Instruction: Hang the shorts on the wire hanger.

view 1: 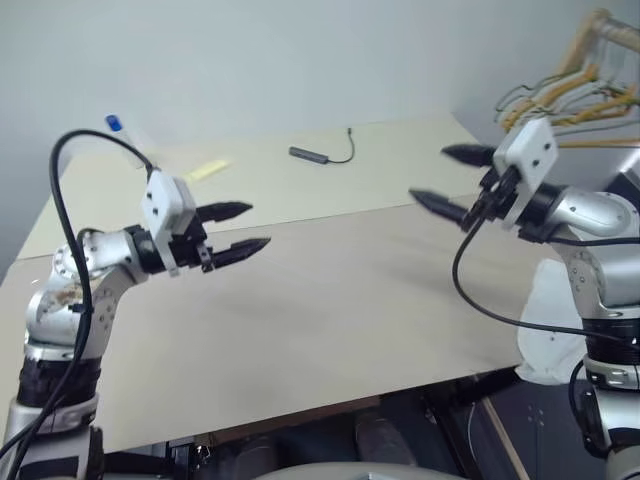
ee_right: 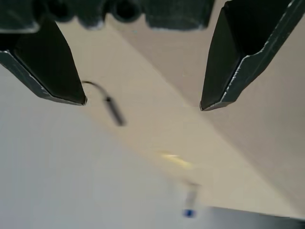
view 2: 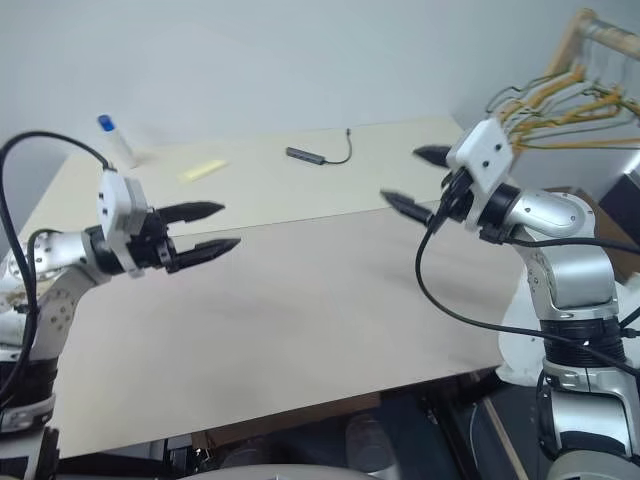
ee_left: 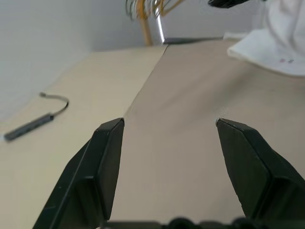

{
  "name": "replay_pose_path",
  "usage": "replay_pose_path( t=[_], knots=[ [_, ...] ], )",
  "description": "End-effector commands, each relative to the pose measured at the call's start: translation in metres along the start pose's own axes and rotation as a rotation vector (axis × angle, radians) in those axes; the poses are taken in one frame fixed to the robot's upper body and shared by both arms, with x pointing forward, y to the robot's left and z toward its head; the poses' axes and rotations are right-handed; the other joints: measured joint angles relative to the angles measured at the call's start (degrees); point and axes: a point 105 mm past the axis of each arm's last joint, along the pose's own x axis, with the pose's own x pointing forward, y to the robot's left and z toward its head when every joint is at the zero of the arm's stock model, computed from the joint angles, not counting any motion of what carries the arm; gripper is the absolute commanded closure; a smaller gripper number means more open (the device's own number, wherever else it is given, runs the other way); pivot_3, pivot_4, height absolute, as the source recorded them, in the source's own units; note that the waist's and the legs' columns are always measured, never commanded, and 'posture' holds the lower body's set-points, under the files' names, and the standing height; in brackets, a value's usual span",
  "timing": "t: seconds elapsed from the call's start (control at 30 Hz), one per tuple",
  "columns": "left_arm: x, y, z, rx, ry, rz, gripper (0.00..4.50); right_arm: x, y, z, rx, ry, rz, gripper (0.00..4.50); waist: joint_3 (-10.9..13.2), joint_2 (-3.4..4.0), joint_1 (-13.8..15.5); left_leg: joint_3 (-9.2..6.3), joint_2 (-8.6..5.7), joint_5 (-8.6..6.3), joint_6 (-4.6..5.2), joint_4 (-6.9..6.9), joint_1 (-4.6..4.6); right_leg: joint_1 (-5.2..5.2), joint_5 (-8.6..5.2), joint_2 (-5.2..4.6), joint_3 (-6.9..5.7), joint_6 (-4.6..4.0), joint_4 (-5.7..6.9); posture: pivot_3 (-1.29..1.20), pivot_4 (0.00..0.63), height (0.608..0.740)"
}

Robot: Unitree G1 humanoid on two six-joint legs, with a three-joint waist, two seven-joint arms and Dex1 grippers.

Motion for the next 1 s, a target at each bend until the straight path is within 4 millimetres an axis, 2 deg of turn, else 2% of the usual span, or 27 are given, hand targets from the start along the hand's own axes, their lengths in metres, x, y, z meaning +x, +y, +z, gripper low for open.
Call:
replay_pose_path(
  t=[0.03, 0.23, 0.33, 0.4, 0.73, 1.0],
  knots=[
    [-0.008, -0.007, 0.014, 0.086, -0.017, 0.015, 1.16, 0.006, 0.007, 0.004, -0.026, 0.009, 0.152, 0.05, 0.0, 0.0, 1.7, 0.02, 0.0, 0.0, 0.0, 0.0, 0.01, -0.01, 0.0, 0.0, 0.0, -0.01, 0.01, -0.01, 0.0, 0.74],
    [-0.01, -0.013, 0.011, 0.07, -0.001, 0.053, 1.16, 0.016, 0.004, 0.003, -0.021, -0.005, 0.173, 0.05, 0.0, -0.01, 7.0, 0.26, 0.0, 0.01, -0.03, 0.0, -0.25, -0.49, 0.01, 0.0, 0.04, -0.09, 0.18, 0.01, 0.0, 0.74],
    [-0.01, -0.012, 0.011, 0.044, 0.002, 0.039, 0.6, 0.014, 0.006, 0.001, -0.023, -0.004, 0.17, 0.0, 0.0, -0.01, 8.6, 0.38, -0.03, 0.05, -0.08, 0.2, -0.8, -1.09, -0.01, 0.0, 0.06, -0.13, 0.6, 0.0, 0.0, 0.74],
    [-0.009, -0.011, 0.012, 0.041, -0.003, 0.033, 0.06, 0.011, 0.007, -0.001, -0.026, 0.004, 0.167, 0.0, 0.0, -0.02, 9.3, 0.66, -0.03, 0.07, -0.12, 0.23, -0.96, -1.3, -0.02, 0.01, 0.06, -0.15, 0.69, -0.01, 0.0, 0.74],
    [0.001, -0.009, 0.014, 0.013, -0.038, 0.035, 0.02, 0.003, 0.012, -0.006, -0.03, 0.013, 0.123, 0.0, 0.0, -0.03, 9.0, 0.87, -0.02, 0.09, -0.14, 0.3, -1.07, -1.42, -0.03, 0.06, 0.07, -0.17, 0.74, -0.03, 0.0, 0.74],
    [0.0, -0.011, 0.017, 0.011, -0.041, 0.016, 0.02, -0.004, 0.019, -0.01, -0.02, 0.018, 0.107, 0.0, 0.0, -0.05, 9.1, 0.87, -0.01, 0.09, -0.14, 0.3, -1.08, -1.42, -0.03, 0.08, 0.07, -0.18, 0.74, -0.02, 0.0, 0.74]
  ],
)
